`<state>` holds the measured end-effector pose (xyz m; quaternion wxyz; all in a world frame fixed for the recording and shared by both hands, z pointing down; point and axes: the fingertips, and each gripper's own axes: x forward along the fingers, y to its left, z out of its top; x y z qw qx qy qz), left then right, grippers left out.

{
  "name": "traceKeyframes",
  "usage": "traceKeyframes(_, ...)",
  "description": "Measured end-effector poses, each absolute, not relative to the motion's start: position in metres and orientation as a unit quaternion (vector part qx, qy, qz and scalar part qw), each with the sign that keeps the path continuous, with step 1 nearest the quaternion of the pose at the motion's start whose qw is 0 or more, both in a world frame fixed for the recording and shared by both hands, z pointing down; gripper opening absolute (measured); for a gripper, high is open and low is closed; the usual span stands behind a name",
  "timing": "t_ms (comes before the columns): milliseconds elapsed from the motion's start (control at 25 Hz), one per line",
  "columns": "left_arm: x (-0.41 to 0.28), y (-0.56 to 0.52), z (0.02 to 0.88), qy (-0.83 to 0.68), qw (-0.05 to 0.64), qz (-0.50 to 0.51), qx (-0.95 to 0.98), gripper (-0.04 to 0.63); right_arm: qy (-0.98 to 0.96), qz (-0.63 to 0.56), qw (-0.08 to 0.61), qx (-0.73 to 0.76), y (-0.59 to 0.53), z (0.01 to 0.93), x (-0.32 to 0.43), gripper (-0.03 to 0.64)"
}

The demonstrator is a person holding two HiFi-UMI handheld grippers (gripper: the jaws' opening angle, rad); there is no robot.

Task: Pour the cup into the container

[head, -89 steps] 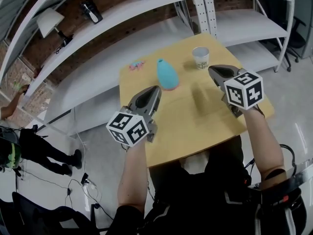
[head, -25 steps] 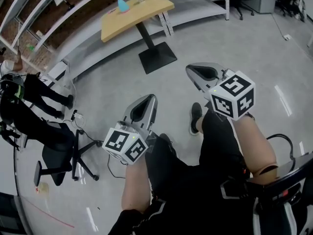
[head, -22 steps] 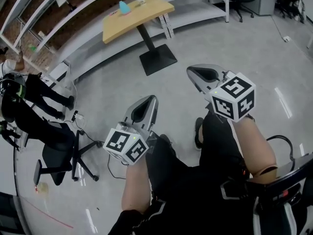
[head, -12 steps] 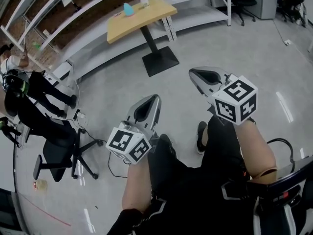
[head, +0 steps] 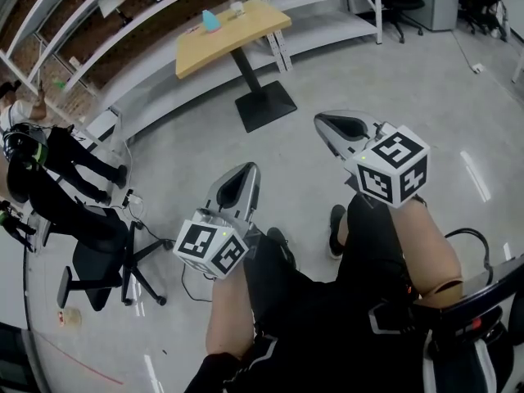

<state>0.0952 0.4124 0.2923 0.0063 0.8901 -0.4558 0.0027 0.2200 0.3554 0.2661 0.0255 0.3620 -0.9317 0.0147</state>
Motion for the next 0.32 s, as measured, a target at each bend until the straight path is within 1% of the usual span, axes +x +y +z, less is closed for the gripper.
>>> traceKeyframes(320, 0.0936, 0.4141, 0.2916, -0.45, -0.004, -0.004, 0.893, 0.002, -0.932, 0.013, 0.024, 0.36, 0.3561, 0.2713, 0.2169, 0.0)
